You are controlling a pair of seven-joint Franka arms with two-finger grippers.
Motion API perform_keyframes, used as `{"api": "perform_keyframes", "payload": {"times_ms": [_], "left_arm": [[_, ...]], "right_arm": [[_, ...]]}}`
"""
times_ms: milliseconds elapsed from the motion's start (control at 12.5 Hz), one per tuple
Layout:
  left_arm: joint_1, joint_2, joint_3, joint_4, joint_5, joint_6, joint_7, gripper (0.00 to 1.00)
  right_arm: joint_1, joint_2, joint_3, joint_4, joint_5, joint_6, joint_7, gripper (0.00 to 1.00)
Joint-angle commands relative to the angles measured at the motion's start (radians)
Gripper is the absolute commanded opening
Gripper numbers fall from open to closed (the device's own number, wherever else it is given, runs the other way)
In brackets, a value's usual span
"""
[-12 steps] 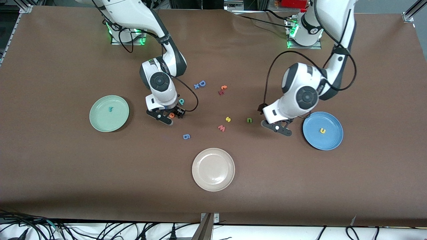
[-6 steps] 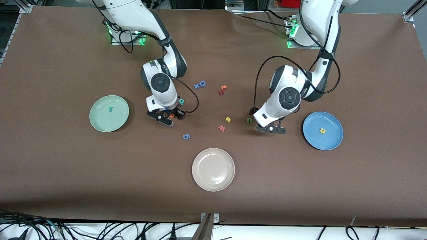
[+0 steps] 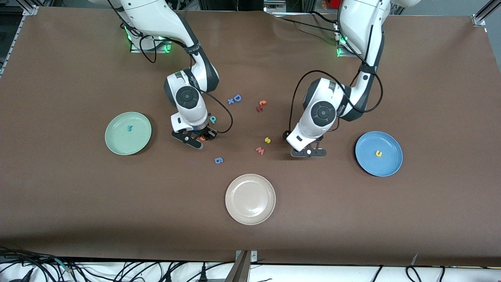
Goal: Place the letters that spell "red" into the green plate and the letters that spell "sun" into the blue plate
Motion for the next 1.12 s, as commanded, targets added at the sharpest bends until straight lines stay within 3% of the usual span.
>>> {"api": "perform_keyframes", "payload": {"times_ms": [0, 481, 641, 1041], "left_arm": [[-0.03, 0.044, 0.02, 0.029, -0.022, 0.043, -0.023, 0.95], [-0.032, 0.066, 0.019, 0.009, 0.0, 0.08, 0.047, 0.92], [-0.03, 0.043, 0.019, -0.037, -0.002, 0.078, 0.13, 0.93], [-0.041, 0.064, 0.017, -0.046, -0.012, 0.083, 0.128, 0.92]], "right_arm": [[-0.007, -0.055, -0.052, 0.002, 0.007, -0.088, -0.143, 0.13], [-0.007, -0.136, -0.251, -0.004, 0.01, -0.323, -0.526, 0.13], [-0.007, -0.135, -0.323, -0.012, 0.015, -0.389, -0.68, 0.13], [-0.119, -0.07, -0.334, -0.047, 0.016, -0.378, -0.838, 0.13]]}}
